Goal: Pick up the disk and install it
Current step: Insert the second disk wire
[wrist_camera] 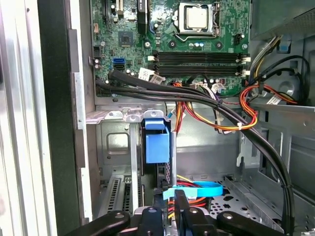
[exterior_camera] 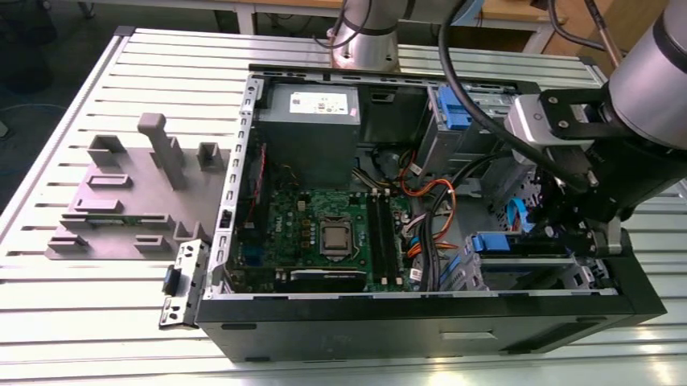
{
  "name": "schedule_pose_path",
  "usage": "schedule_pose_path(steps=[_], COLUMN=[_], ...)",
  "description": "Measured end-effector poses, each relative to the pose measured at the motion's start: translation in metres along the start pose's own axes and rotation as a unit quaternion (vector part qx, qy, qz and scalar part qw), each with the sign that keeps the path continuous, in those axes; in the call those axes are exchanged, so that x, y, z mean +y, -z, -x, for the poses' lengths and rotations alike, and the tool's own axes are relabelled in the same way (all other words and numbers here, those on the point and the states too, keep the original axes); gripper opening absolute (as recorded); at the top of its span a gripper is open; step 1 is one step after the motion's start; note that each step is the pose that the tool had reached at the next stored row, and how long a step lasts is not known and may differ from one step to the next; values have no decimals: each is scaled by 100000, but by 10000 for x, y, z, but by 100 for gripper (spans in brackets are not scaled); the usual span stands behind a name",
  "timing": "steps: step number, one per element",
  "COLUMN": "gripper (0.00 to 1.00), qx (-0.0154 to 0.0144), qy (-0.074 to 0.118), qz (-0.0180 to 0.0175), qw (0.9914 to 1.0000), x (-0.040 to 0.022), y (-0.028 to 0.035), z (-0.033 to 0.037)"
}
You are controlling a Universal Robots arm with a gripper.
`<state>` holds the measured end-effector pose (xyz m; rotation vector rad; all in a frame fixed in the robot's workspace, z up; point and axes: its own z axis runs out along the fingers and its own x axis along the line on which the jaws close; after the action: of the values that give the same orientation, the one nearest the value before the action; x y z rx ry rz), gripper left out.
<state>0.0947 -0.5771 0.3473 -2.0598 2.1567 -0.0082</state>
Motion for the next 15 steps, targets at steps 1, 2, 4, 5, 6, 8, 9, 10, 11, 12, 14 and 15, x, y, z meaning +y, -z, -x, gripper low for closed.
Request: schedule_pose_path(steps=[1, 2, 4, 5, 6, 8, 9, 10, 11, 12, 14, 15], gripper=[22, 22, 11, 11, 11, 11, 11, 11, 11, 11, 11, 11], qx=[12, 15, 16, 10, 16, 14, 13, 15, 13, 13, 17, 13], qy=[0, 1, 1, 1, 1, -1, -1, -4, -3, -1, -2, -2], qz=[3, 5, 12, 14, 17, 23, 24, 29, 30, 32, 38, 39], qw=[100000, 100000, 100000, 100000, 100000, 100000, 100000, 100000, 100000, 100000, 100000, 100000], x=[0, -1, -1, -1, -1, -2, -2, -2, -2, -3, -3, -3], y=[3, 5, 8, 9, 11, 14, 16, 18, 19, 21, 24, 25], z=[1, 1, 1, 1, 2, 2, 2, 2, 3, 3, 3, 3])
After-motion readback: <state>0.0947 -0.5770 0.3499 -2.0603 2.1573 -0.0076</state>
